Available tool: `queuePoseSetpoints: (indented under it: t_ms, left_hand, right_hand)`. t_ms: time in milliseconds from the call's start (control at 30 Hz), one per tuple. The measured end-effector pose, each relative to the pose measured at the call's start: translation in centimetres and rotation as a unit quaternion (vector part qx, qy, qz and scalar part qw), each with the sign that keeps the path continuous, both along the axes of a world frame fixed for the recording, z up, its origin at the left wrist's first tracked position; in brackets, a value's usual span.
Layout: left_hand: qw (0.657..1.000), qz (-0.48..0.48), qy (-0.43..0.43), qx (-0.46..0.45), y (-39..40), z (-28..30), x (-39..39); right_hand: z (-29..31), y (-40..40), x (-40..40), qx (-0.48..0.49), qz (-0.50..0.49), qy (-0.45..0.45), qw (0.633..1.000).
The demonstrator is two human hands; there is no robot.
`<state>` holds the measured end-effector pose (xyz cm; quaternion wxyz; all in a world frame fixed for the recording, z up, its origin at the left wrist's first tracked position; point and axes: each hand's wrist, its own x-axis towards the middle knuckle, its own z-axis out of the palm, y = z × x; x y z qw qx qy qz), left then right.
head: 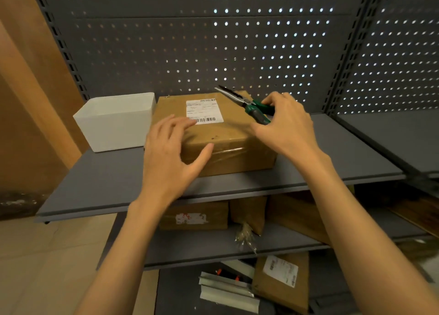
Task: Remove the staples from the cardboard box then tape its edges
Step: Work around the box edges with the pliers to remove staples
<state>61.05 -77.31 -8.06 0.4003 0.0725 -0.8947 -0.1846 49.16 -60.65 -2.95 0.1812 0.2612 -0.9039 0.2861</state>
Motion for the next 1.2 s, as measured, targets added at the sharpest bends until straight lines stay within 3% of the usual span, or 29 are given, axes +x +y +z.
queuePoseSetpoints:
  t_ms: [367,733,1200]
  left_hand:
    - [0.994,-0.019,-0.036,-0.102,5.6,1.2,-4.3]
    - [1.000,0.011,-0.027,-0.009,8.1,-0.3,-7.0]
    - [0.998,0.031,-0.014,0.053,9.0,0.0,-7.3]
  right_hand:
    - [-0.1,4.7,-3.1,0.018,-0.007,-0.036,0.999]
    - [0.1,7.6,-7.0,0.078,0.099,-0.109,0.986]
    - [0.0,9.3,-9.7,0.140,0.186,-0.121,0.965]
